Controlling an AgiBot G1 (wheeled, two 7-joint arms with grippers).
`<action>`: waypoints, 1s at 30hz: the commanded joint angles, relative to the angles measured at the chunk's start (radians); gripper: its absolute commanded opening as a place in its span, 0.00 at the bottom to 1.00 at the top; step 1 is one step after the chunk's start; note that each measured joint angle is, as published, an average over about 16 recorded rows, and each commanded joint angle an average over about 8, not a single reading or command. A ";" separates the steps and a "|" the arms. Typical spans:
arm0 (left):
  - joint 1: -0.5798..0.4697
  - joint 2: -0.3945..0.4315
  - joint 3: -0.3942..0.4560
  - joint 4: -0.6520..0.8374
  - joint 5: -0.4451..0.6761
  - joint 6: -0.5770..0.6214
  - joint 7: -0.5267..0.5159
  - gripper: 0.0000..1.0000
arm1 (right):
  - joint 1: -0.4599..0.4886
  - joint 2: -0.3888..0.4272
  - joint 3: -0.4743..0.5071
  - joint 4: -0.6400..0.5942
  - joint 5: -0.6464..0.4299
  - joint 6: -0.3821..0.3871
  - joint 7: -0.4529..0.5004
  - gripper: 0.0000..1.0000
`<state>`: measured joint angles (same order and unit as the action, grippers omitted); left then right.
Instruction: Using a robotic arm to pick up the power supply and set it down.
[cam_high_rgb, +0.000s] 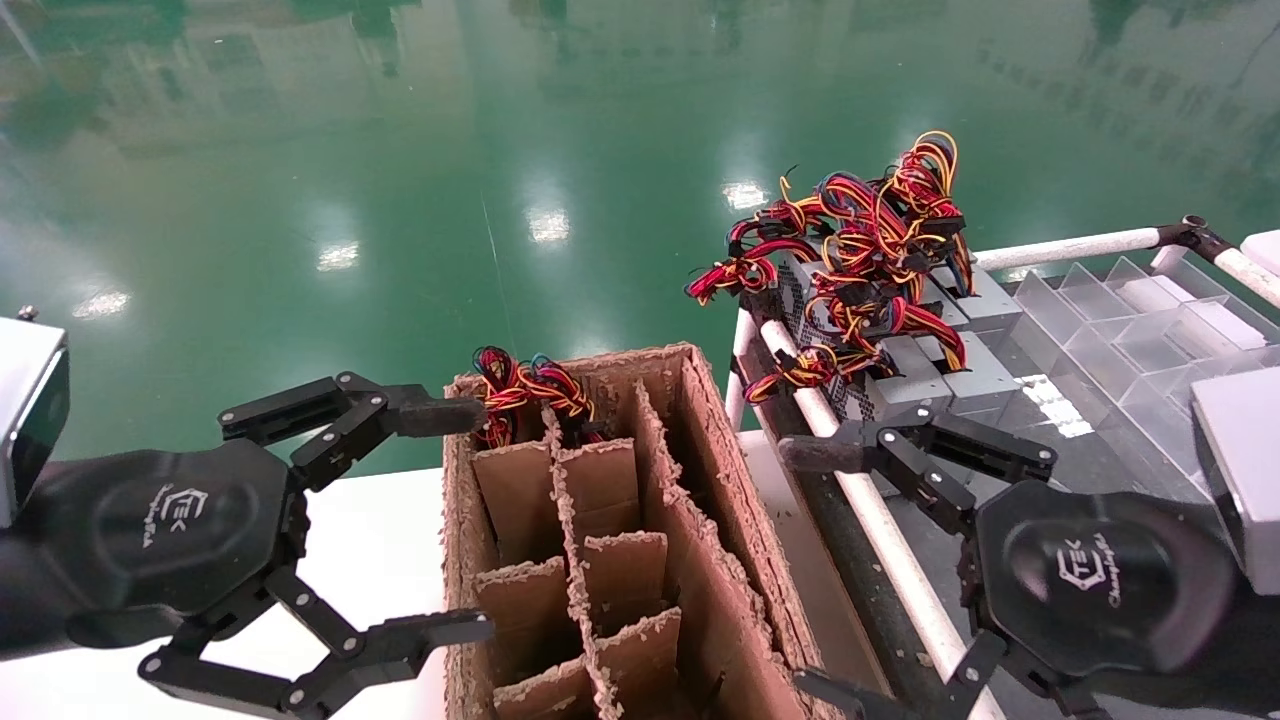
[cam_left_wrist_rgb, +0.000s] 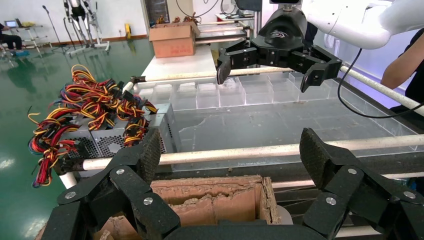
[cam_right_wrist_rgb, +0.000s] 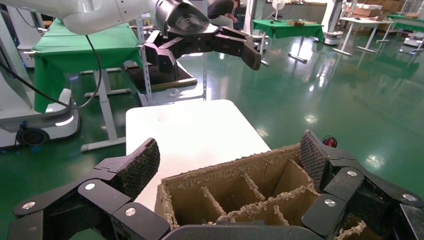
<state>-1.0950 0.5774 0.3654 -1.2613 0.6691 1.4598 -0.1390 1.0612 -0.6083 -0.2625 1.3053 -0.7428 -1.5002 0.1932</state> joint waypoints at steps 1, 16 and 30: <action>0.000 0.000 0.000 0.000 0.000 0.000 0.000 1.00 | -0.002 0.001 0.003 0.003 -0.003 -0.001 0.001 1.00; 0.000 0.000 0.000 0.000 0.000 0.000 0.000 1.00 | 0.009 -0.001 -0.011 -0.015 0.008 0.003 -0.004 1.00; 0.000 0.000 0.000 0.000 0.000 0.000 0.000 1.00 | 0.012 -0.002 -0.016 -0.020 0.011 0.004 -0.005 1.00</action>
<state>-1.0950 0.5774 0.3654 -1.2613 0.6691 1.4597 -0.1390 1.0730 -0.6105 -0.2779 1.2857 -0.7318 -1.4961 0.1882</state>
